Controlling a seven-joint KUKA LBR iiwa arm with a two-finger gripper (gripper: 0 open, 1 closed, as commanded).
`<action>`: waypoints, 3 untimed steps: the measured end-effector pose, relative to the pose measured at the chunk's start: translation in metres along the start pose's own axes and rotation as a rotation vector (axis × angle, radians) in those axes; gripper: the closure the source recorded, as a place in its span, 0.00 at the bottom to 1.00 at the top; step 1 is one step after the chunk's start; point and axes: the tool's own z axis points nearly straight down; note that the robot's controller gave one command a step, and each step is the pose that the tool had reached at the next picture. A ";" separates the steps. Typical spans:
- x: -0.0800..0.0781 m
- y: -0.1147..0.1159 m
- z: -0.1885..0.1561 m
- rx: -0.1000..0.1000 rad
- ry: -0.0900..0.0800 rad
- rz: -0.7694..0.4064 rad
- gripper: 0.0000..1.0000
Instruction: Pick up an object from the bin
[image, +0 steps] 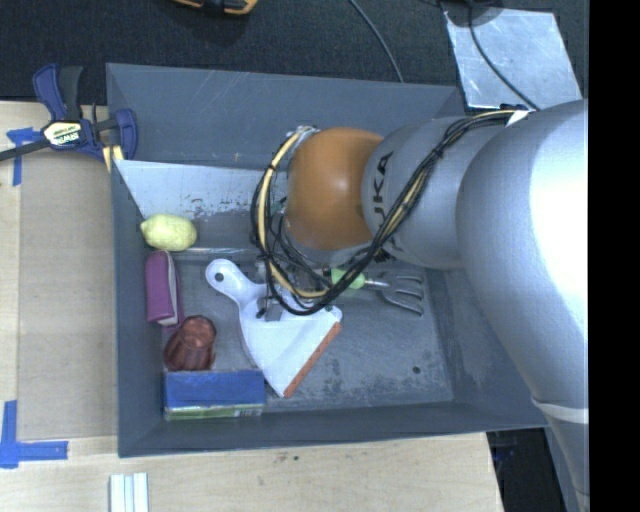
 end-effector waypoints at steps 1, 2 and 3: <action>0.000 0.000 0.000 0.000 0.000 0.000 1.00; 0.001 0.000 -0.018 0.001 0.003 0.000 1.00; 0.000 -0.001 -0.039 0.000 0.000 0.000 1.00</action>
Offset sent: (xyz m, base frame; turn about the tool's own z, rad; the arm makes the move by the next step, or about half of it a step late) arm 0.0001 -0.0002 0.0376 -0.0002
